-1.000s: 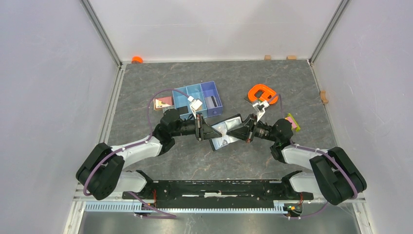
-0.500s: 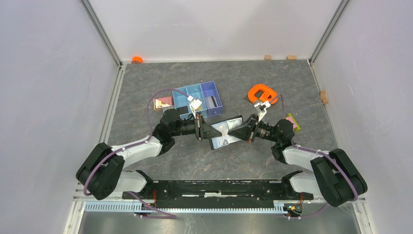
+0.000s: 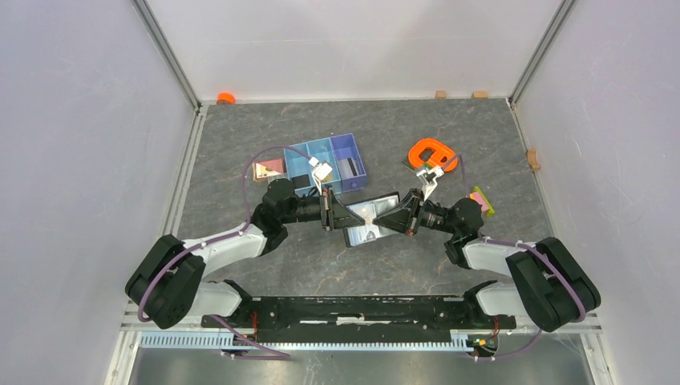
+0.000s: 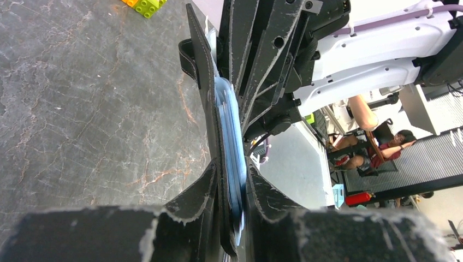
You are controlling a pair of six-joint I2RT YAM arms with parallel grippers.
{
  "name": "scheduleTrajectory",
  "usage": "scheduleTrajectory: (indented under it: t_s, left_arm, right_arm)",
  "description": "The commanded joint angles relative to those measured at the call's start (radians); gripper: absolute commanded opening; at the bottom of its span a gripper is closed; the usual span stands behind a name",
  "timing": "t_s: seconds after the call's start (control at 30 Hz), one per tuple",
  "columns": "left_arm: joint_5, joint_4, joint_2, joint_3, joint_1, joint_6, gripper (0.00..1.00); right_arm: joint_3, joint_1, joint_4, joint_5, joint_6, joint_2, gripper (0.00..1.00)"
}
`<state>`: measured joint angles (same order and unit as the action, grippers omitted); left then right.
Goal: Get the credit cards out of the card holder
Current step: Remove the credit card from the card holder.
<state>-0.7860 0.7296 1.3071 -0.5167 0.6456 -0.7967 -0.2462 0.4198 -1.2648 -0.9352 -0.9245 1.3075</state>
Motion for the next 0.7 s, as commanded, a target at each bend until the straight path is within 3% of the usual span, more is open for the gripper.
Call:
scheduleTrajectory:
  t_s: [0.0, 0.17, 0.5, 0.67]
  left_arm:
    - [-0.019, 0.113, -0.001, -0.028, 0.011, -0.038, 0.03]
    - [-0.016, 0.121, -0.014, -0.019, 0.009, -0.036, 0.15]
    - [-0.001, 0.134, -0.046, 0.001, 0.002, -0.037, 0.11]
    - [0.002, 0.133, -0.046, 0.003, -0.001, -0.038, 0.28]
  right_arm:
    - [-0.013, 0.033, -0.078, -0.043, -0.028, 0.005, 0.03]
    - [0.005, 0.005, -0.107, -0.027, -0.050, 0.002, 0.00]
    - [0.036, -0.050, -0.375, -0.050, -0.238, 0.086, 0.00]
    - [0.043, -0.062, -0.365, -0.045, -0.235, 0.079, 0.00]
